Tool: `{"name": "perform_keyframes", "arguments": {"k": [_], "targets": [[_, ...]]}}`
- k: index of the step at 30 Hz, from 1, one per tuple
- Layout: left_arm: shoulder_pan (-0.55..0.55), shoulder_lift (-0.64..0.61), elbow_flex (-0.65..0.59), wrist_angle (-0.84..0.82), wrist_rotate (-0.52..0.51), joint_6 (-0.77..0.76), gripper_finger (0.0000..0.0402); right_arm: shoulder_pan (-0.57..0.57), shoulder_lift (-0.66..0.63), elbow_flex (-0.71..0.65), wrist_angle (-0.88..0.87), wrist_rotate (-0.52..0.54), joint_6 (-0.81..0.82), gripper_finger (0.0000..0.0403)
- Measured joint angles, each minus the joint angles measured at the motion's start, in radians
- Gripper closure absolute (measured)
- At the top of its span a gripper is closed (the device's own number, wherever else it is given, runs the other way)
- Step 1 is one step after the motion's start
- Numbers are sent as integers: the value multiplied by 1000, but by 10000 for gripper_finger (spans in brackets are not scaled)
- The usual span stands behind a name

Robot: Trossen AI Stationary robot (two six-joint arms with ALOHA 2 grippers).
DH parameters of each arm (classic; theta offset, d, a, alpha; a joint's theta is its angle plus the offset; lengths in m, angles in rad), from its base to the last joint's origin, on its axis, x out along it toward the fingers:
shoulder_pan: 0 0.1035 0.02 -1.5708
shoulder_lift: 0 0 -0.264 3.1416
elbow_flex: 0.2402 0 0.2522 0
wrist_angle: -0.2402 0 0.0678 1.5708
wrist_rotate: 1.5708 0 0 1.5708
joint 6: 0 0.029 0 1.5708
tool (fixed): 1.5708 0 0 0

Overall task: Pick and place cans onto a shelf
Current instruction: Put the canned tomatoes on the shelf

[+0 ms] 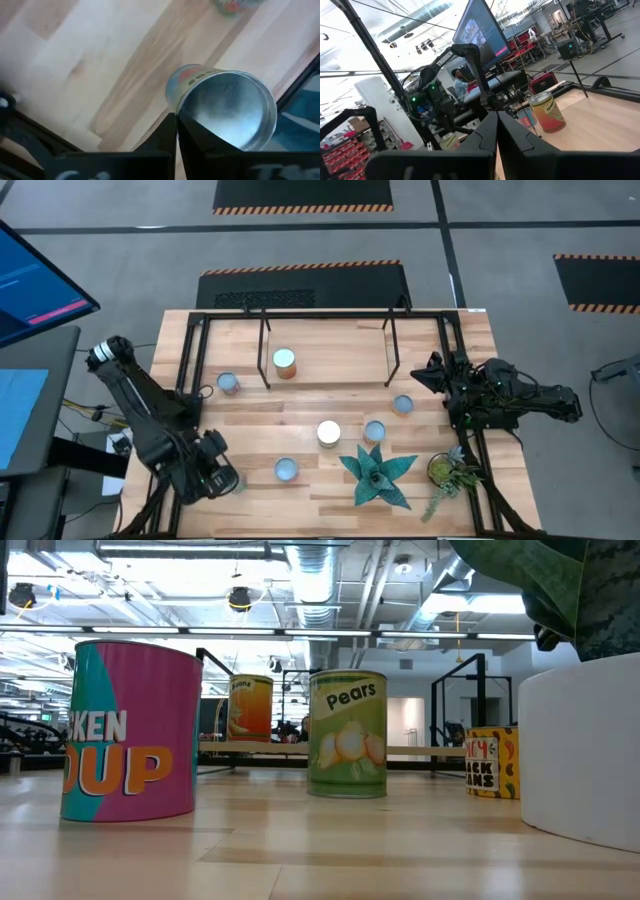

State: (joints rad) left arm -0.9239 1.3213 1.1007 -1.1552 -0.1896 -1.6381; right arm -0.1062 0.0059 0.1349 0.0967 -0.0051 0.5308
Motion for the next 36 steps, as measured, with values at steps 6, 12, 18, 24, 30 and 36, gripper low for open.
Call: {"name": "perform_keyframes", "arguments": {"k": [6,12,18,24,30,36], "targets": [[153,-106,45,-19,-95,142,402,0,0,0,-4,0,0,365],[433,-150,118,-10,-212,440,402,0,0,0,-7,1,1,365],[768,-139,188,147,-161,862,401,0,0,0,-7,4,2,365],[1075,-89,228,290,-69,1142,401,0,0,0,-6,5,3,365],[1258,43,302,316,-1,1285,401,-1,-1,0,26,7,3,365],[1357,220,473,311,10,1438,401,-1,-2,0,74,7,1,365]]}}
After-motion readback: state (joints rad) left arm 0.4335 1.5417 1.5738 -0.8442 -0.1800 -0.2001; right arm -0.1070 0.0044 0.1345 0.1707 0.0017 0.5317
